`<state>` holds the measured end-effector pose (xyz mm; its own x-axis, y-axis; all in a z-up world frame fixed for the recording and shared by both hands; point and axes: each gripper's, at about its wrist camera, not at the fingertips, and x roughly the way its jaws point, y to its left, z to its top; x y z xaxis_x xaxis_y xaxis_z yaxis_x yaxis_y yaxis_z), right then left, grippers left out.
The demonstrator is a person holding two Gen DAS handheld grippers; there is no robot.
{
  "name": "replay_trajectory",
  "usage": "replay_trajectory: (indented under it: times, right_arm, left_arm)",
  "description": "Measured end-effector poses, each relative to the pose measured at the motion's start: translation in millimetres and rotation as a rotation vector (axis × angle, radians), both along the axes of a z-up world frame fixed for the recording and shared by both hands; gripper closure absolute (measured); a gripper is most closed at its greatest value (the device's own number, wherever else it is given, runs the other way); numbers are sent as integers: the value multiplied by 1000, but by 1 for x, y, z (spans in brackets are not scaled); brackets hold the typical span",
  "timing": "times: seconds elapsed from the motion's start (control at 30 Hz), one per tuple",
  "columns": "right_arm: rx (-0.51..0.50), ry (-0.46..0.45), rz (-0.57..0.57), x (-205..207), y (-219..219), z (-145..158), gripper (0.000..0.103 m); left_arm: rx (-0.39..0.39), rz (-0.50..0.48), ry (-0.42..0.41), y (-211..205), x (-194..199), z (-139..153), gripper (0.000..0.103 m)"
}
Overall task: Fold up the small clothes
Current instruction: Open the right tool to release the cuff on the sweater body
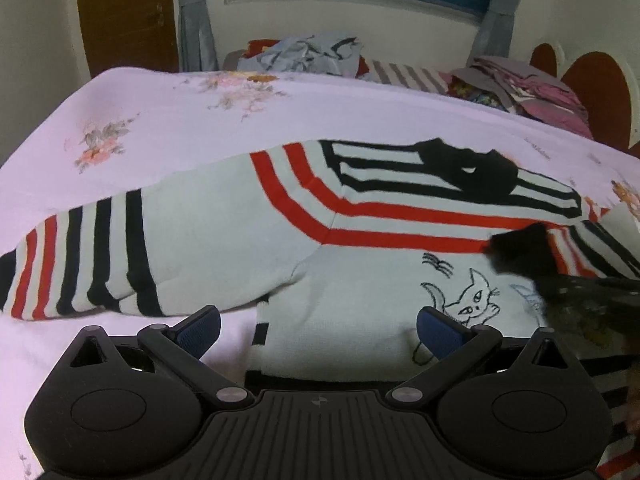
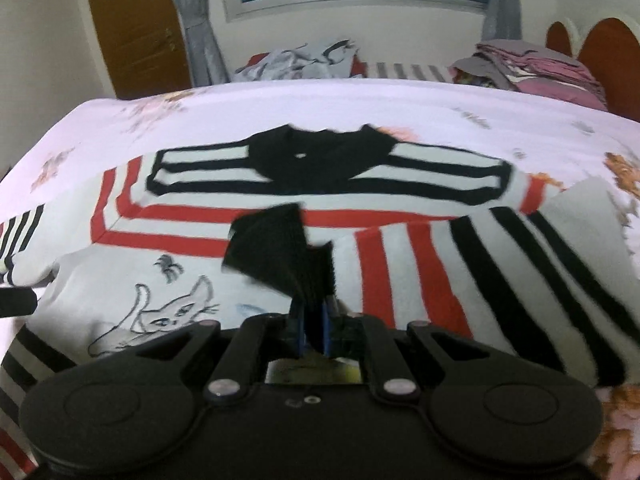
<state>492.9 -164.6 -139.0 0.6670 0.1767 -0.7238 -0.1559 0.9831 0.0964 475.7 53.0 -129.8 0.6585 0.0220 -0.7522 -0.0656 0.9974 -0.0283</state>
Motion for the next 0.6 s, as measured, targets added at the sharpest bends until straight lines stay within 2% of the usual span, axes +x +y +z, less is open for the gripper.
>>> replay_trajectory:
  times: [0.13,0.2,0.27,0.4,0.53,0.57,0.6]
  right_arm:
    - [19,11,6,2,4,-3,86]
    - [31,10,4,-2,-1,3,70]
    - [35,-38,-11,-13,-10,15,60]
    - [40,-103,-86,-32,-46,40,63]
    - [16,-147,-226,-51,-96,60,63]
    - [16,-153,-256,-55,-108,63,63]
    - [13,-158,-285,-60,-120,66,63]
  left_arm:
    - [-26,-40,-5,-8,2,2,0]
    - [-65,-63,-6,-15,4,3,0]
    - [-116,-70,-14,-23,8,4,0]
    - [-200,-107,-22,-53,22,3,0]
    - [-302,-168,2,-88,39,-7,1]
    - [-316,-169,21,-94,44,-11,8]
    - [-325,-164,38,-101,50,-16,37]
